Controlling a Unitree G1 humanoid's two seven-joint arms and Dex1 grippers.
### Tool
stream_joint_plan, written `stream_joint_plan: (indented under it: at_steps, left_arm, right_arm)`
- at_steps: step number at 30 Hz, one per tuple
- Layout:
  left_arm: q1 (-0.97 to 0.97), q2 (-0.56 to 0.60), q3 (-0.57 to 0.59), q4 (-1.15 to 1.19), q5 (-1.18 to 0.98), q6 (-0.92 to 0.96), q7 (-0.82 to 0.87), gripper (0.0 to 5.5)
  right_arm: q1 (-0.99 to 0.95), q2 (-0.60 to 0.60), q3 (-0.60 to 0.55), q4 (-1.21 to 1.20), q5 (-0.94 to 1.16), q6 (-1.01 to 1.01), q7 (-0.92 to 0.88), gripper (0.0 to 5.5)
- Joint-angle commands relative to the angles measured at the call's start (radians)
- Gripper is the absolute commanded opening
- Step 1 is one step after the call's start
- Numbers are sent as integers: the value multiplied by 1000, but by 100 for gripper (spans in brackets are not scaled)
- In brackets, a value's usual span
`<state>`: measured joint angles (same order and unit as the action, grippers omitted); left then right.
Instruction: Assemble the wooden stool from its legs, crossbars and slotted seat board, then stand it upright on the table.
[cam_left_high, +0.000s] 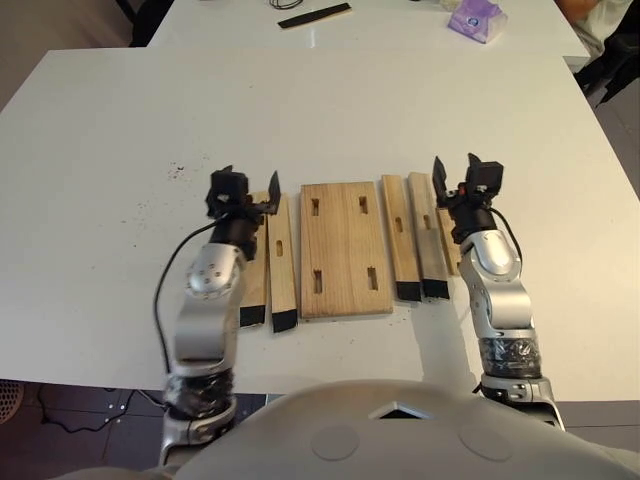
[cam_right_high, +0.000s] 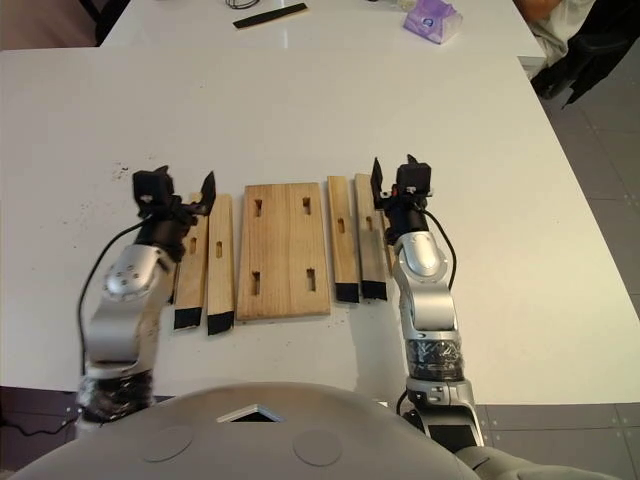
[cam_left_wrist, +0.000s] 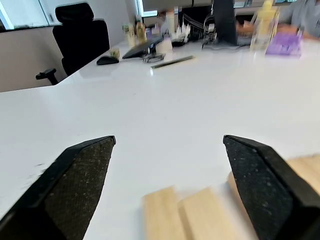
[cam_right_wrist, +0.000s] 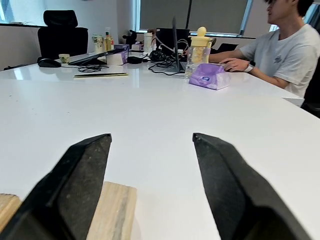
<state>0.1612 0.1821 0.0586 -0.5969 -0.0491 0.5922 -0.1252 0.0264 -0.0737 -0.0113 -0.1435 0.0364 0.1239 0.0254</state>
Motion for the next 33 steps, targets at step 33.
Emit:
stream_joint_plan:
  at_steps: [33]
  left_arm:
    - [285, 187, 175, -162, -205, 436, -166, 400]
  right_arm:
    - [172, 25, -42, -156, -34, 41, -51, 302]
